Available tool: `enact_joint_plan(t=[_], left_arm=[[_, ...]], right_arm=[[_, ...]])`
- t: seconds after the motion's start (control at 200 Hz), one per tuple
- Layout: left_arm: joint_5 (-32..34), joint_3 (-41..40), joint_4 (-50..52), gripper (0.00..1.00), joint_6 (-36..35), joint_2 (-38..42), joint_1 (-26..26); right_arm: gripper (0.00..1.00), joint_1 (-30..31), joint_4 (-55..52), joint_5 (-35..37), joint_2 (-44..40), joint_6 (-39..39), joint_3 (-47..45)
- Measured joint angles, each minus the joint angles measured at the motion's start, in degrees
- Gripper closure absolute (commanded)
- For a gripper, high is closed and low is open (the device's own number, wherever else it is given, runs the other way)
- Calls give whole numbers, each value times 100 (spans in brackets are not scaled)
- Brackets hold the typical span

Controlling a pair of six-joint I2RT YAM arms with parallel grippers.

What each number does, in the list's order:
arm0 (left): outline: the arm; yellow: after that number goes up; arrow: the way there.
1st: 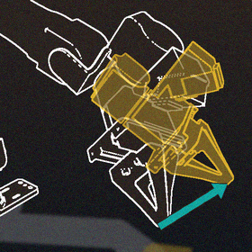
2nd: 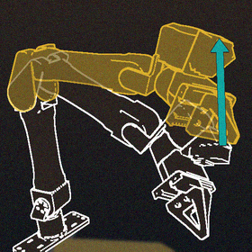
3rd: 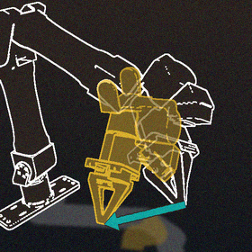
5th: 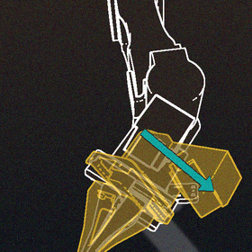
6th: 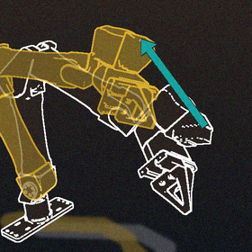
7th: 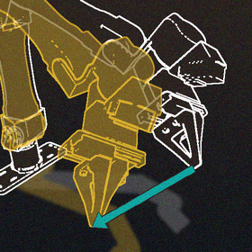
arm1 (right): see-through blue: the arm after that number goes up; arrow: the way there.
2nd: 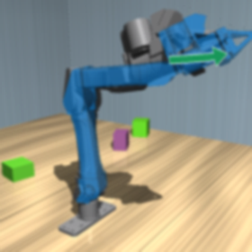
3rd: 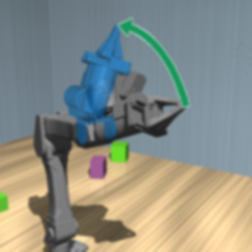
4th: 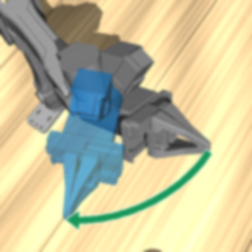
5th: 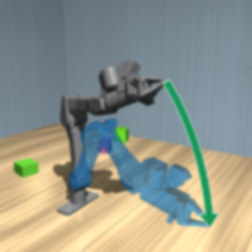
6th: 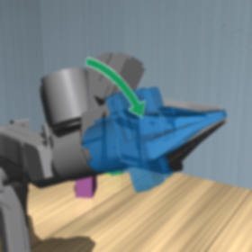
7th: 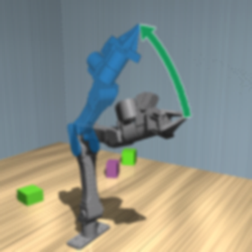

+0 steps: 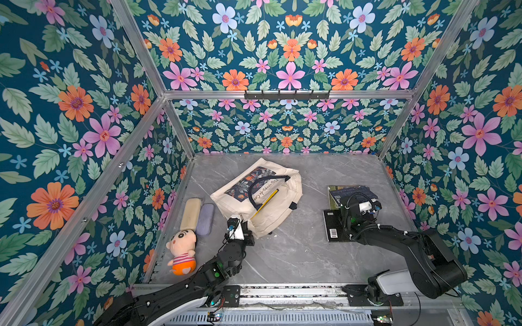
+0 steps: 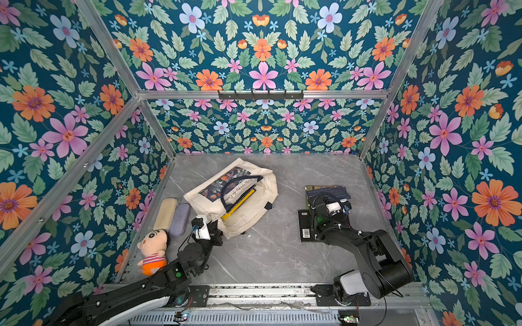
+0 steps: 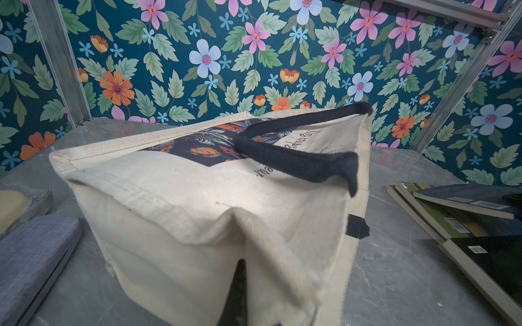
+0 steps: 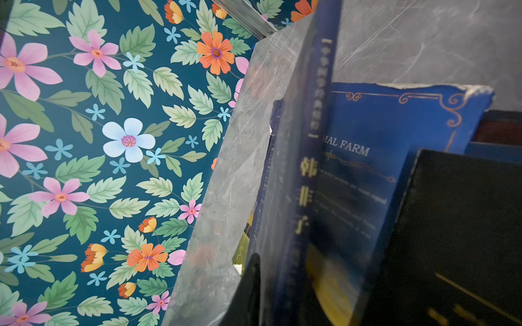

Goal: Take out the books from the canvas bag
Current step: Place the book on the book.

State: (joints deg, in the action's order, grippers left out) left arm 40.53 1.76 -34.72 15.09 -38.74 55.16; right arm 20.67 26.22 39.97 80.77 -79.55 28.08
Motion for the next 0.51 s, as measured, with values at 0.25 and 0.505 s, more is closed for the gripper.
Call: enact_joint_plan(t=[0.25, 0.505], left_arm=[[0, 24, 2, 100, 0, -37, 0], [-2, 26, 2, 100, 0, -70, 0]], right_arm=[[60, 0, -1093, -127, -260, -551, 282], [47, 0, -2052, -195, -308, -968, 616]])
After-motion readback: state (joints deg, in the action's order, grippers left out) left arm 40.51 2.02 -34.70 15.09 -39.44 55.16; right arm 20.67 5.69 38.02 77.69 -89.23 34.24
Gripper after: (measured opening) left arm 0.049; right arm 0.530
